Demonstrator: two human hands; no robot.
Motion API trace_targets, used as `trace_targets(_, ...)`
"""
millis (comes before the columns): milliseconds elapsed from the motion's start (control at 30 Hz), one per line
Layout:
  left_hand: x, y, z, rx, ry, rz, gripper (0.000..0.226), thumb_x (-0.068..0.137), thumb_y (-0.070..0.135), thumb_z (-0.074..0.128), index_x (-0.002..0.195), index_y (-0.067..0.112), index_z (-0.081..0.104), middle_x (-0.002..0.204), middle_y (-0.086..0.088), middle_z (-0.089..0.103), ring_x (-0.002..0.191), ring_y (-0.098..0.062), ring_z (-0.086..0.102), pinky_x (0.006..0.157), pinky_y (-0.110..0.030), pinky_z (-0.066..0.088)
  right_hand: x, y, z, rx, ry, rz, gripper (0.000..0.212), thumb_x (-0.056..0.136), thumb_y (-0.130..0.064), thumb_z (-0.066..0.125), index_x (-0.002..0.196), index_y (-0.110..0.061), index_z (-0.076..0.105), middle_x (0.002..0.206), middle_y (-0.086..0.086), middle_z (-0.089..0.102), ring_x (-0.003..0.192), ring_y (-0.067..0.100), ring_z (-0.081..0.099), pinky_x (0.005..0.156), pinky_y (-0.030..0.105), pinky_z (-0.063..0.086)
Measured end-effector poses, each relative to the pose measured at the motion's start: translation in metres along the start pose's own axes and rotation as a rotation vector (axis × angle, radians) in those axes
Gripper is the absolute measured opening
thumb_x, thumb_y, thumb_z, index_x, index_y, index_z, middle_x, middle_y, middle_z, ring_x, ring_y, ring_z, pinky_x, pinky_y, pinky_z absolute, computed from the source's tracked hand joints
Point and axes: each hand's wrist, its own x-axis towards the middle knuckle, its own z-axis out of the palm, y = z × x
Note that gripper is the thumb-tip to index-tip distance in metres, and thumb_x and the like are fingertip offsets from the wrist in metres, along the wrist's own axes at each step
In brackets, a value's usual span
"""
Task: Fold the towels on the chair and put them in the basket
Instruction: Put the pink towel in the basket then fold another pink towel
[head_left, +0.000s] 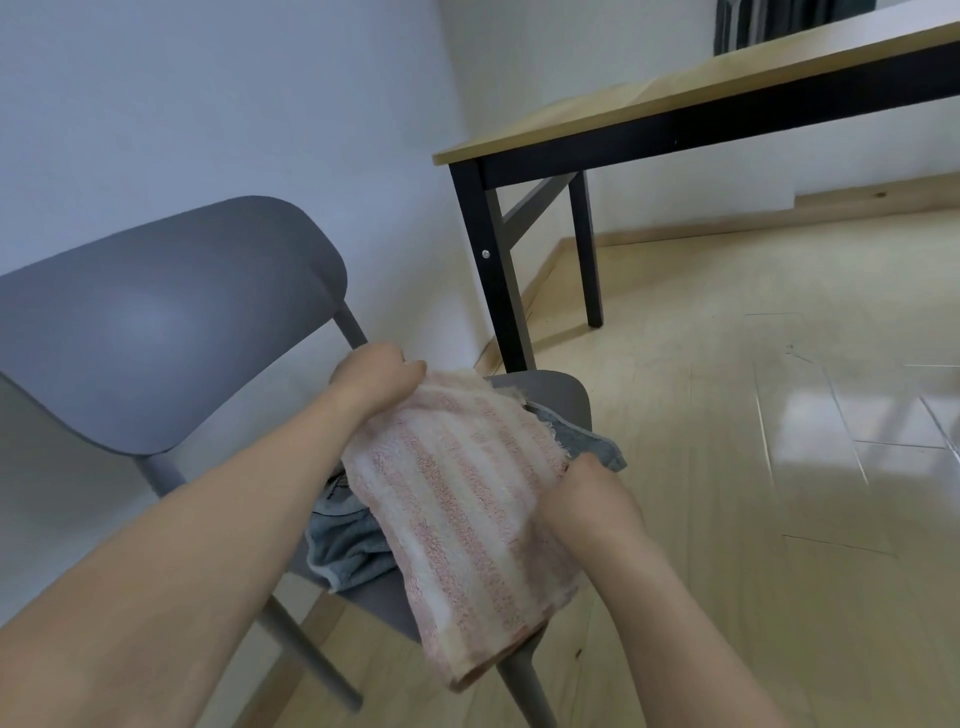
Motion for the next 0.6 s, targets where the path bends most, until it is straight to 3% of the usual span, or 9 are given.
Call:
trace_targets(133, -0.003, -0.008, -0.012, -0.056, -0.081, 0.016, 0.024, 0.096, 0.026, 0.046, 0.083, 0.008, 0.056, 0.093, -0.013, 0.059, 0.082, -0.027, 0.053, 0.060, -0.029, 0.037, -0.003, 0.006, 0.007, -0.005, 0.007, 0.011, 0.047, 0.089, -0.015, 0.050, 0.130, -0.005, 0.030, 0.137, 0.019, 0.038, 0.122, 0.039, 0.043, 0.095, 0.039, 0.040)
trace_targets(200, -0.006, -0.014, -0.009, -0.069, -0.220, 0.027, 0.028, 0.098, 0.032, 0.045, 0.103, 0.009, 0.060, 0.113, -0.012, 0.060, 0.097, -0.025, 0.054, 0.074, -0.030, 0.042, -0.003, 0.007, 0.008, 0.022, 0.024, 0.007, 0.048, 0.088, -0.014, 0.052, 0.129, -0.004, 0.029, 0.132, 0.020, 0.043, 0.119, 0.039, 0.047, 0.093, 0.038, 0.042)
trace_targets(300, -0.011, -0.026, 0.001, -0.099, -0.311, -0.040, 0.053, 0.096, 0.046, 0.044, 0.132, 0.007, 0.054, 0.140, -0.010, 0.051, 0.124, -0.027, 0.050, 0.102, -0.036, 0.039, -0.004, 0.007, 0.009, 0.022, 0.053, 0.022, 0.050, 0.087, -0.013, 0.054, 0.129, -0.001, 0.029, 0.124, 0.018, 0.055, 0.113, 0.036, 0.056, 0.088, 0.036, 0.046)
trace_targets(367, -0.013, -0.034, 0.005, -0.142, -0.286, -0.054, 0.044, 0.097, 0.041, 0.046, 0.121, 0.007, 0.062, 0.130, -0.010, 0.058, 0.113, -0.027, 0.055, 0.097, -0.036, 0.043, -0.005, 0.006, 0.008, -0.029, 0.010, 0.041, 0.043, 0.088, -0.016, 0.054, 0.126, -0.002, 0.040, 0.123, 0.014, 0.058, 0.113, 0.032, 0.058, 0.086, 0.035, 0.048)
trace_targets(467, -0.016, -0.041, 0.006, -0.232, -0.184, -0.024, 0.029, 0.098, 0.030, 0.048, 0.089, 0.006, 0.062, 0.097, -0.011, 0.062, 0.079, -0.020, 0.052, 0.071, -0.033, 0.043, -0.005, 0.007, 0.003, -0.028, -0.094, 0.049, 0.030, 0.087, -0.016, 0.053, 0.114, -0.004, 0.057, 0.113, 0.012, 0.062, 0.108, 0.030, 0.060, 0.081, 0.033, 0.049)
trace_targets(533, -0.017, -0.043, 0.004, -0.298, -0.108, -0.011, 0.030, 0.099, 0.027, 0.047, 0.092, 0.001, 0.060, 0.085, -0.010, 0.058, 0.073, -0.021, 0.048, 0.062, -0.032, 0.038, -0.004, 0.005, -0.003, 0.032, -0.170, 0.053, 0.026, 0.085, -0.014, 0.052, 0.108, -0.004, 0.059, 0.095, 0.009, 0.059, 0.101, 0.029, 0.061, 0.071, 0.028, 0.044)
trace_targets(600, -0.017, -0.043, 0.002, -0.300, -0.069, 0.001, 0.029, 0.100, 0.029, 0.045, 0.094, 0.004, 0.058, 0.079, -0.008, 0.055, 0.069, -0.021, 0.047, 0.059, -0.032, 0.036, -0.007, 0.002, -0.013, 0.158, -0.210, 0.053, 0.015, 0.083, -0.016, 0.053, 0.096, -0.007, 0.056, 0.080, 0.003, 0.053, 0.081, 0.027, 0.058, 0.061, 0.024, 0.040)
